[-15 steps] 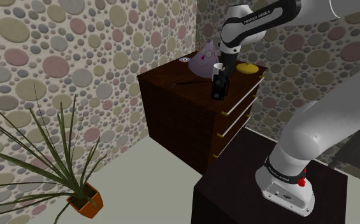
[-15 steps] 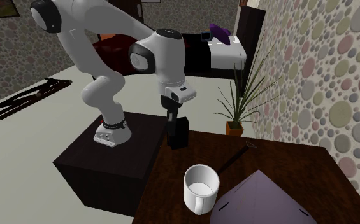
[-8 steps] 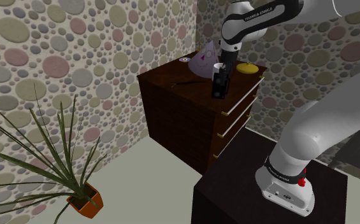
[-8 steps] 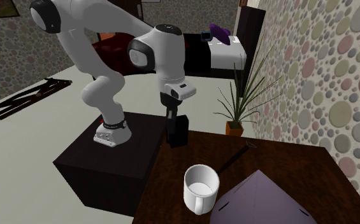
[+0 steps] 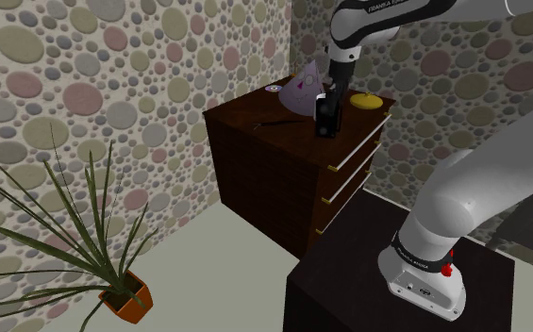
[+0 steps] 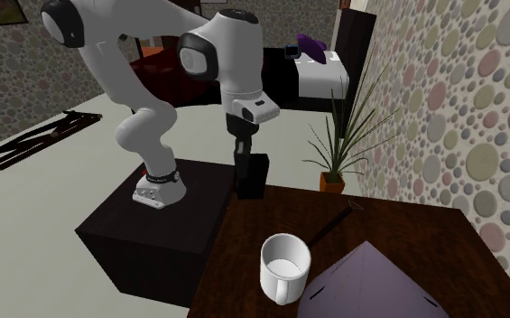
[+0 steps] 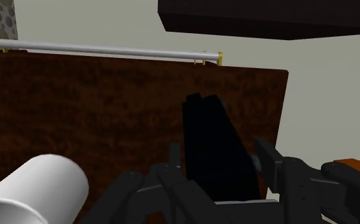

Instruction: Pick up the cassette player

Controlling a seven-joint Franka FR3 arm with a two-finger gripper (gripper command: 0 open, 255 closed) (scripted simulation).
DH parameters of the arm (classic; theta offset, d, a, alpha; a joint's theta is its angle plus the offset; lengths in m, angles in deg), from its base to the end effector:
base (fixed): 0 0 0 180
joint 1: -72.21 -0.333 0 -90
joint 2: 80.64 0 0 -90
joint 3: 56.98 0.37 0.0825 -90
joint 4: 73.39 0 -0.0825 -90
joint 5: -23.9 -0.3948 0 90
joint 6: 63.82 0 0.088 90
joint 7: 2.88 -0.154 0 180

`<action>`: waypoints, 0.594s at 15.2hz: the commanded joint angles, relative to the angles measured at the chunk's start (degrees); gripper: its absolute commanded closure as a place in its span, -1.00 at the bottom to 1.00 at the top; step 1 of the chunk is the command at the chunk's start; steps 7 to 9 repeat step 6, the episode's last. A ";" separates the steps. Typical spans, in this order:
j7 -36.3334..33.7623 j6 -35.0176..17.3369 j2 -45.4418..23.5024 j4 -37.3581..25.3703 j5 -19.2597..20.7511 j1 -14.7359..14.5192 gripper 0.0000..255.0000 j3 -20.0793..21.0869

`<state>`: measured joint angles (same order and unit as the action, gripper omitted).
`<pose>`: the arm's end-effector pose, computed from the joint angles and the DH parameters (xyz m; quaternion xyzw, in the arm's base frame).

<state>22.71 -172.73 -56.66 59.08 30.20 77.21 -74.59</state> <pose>0.3778 -0.1817 0.4948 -0.9983 -0.0569 -0.0002 0.0105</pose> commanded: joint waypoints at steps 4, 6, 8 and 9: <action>-0.04 4.07 0.55 -3.55 -0.15 -0.09 1.00 0.38; -0.04 4.19 0.56 -3.66 -0.15 -0.09 1.00 0.39; -0.04 4.19 0.56 -3.66 -0.15 -0.09 1.00 0.39; -0.04 4.19 0.56 -3.66 -0.15 -0.09 1.00 0.39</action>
